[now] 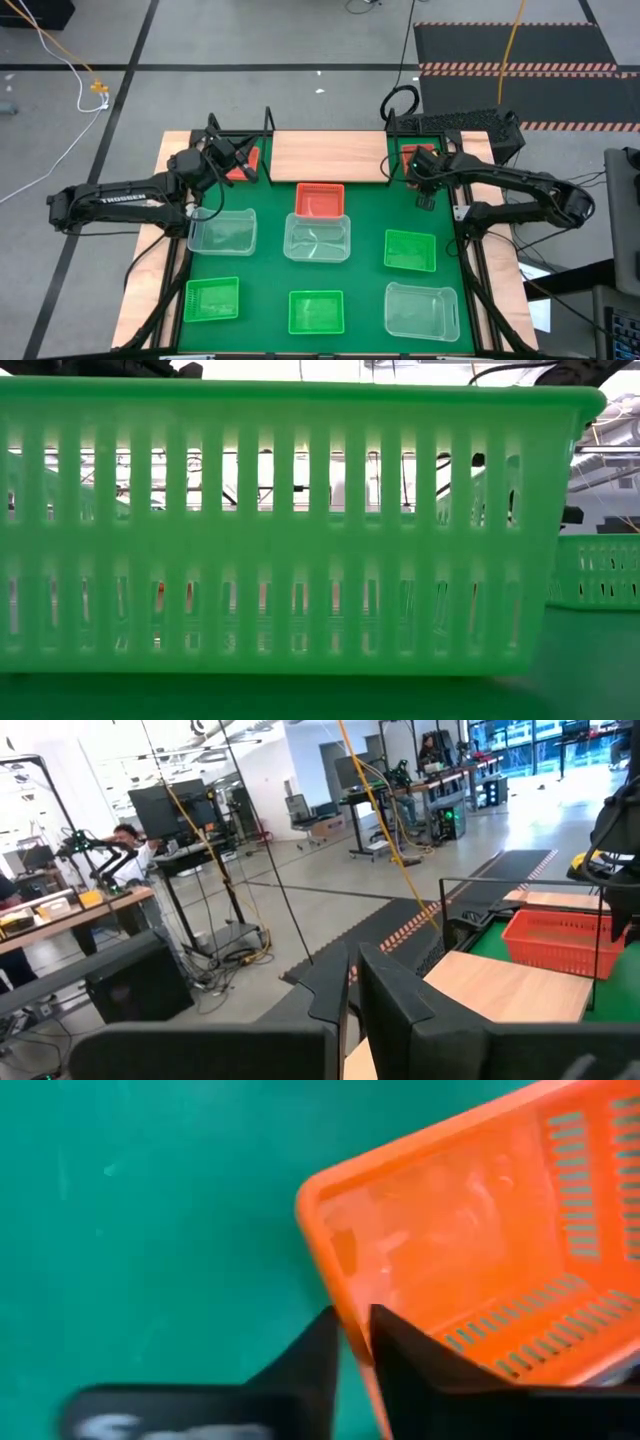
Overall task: Stack baskets on shelf by color
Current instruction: Put the top right orange bin on the shelf
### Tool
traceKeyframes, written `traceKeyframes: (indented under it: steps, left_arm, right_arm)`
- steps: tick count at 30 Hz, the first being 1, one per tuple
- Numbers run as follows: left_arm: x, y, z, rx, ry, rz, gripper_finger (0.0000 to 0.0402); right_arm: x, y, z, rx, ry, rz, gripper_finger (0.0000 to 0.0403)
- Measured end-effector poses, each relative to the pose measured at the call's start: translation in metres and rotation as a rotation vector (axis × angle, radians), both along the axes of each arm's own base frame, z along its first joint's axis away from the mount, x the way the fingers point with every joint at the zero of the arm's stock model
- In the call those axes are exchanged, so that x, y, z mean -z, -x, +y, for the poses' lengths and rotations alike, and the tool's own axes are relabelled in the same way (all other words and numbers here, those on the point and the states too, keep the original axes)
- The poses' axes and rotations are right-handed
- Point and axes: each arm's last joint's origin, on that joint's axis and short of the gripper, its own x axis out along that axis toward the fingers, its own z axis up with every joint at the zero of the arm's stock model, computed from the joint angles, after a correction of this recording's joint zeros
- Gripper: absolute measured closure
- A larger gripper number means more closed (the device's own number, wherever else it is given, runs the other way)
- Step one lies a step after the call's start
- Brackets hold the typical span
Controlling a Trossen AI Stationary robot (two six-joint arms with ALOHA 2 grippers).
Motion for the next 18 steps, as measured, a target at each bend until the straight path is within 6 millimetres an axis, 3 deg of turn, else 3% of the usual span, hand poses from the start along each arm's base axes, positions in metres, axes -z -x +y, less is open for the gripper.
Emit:
traceKeyframes:
  steps: [5, 8, 13, 18]
  left_arm:
    - [0.000, 0.000, 0.000, 0.000, 0.004, -0.003, 0.0371]
    - [0.000, 0.000, 0.000, 0.000, 0.006, -0.005, 0.0371]
    - [0.000, 0.000, 0.000, 0.001, 0.004, -0.003, 0.0371]
    - [0.000, 0.000, 0.000, 0.000, 0.003, -0.004, 0.0371]
  right_arm:
    - [-0.001, 0.002, 0.000, 0.035, 0.037, 0.042, 0.0389]
    - [-0.012, 0.003, -0.002, 0.092, 0.091, 0.079, 0.0397]
    - [-0.054, 0.002, -0.006, 0.213, 0.222, 0.032, 0.0398]
    - [-0.114, 0.002, -0.007, 0.292, 0.478, -0.036, 0.0400]
